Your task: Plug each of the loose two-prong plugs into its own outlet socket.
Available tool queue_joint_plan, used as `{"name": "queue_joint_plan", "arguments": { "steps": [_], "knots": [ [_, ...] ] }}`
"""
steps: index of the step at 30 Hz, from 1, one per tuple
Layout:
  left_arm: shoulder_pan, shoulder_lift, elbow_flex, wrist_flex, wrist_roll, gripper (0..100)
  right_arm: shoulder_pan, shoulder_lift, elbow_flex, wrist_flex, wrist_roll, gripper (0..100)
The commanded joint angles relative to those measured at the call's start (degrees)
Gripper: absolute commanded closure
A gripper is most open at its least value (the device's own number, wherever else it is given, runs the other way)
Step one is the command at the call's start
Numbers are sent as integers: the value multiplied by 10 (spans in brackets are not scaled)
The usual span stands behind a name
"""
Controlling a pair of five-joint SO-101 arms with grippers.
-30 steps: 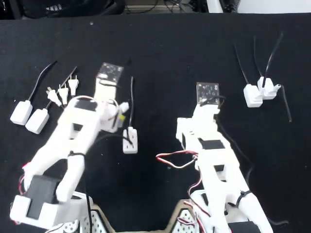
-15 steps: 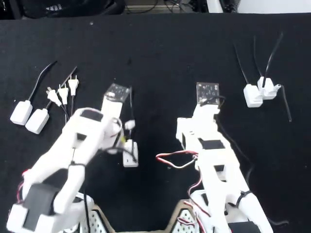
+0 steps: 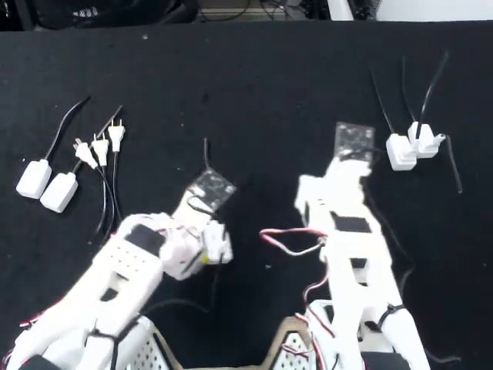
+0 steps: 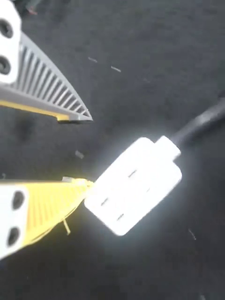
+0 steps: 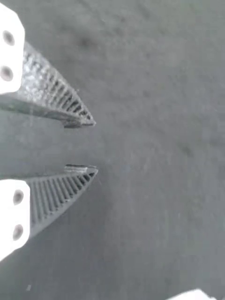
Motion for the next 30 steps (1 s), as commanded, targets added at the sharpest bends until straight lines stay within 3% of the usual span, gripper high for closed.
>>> {"name": "queue_joint_plan", "arguments": {
  "steps": [1, 6, 11, 14, 16, 20, 25, 30],
  "knots": [
    [73, -23, 8, -83, 68, 802, 25, -21, -28, -2, -4, 871],
    [103, -23, 25, -186, 124, 800, 23, -18, -28, -4, -4, 871],
    [79, -29, -31, -91, 122, 798, 23, -18, -28, -4, -4, 871],
    [35, -25, -110, -14, 93, 801, 23, -18, -28, -4, -4, 871],
    [-2, -22, -147, -7, 92, 801, 23, -18, -28, -4, -4, 871],
    [-28, 3, -159, -64, 124, 800, 22, -18, -28, -4, -4, 871],
    [-29, 128, -188, -147, 138, 801, 22, -18, -28, -3, -4, 871],
    [-19, 250, -258, -152, 193, 801, 22, -18, -28, -3, -4, 871]
  ]
}}
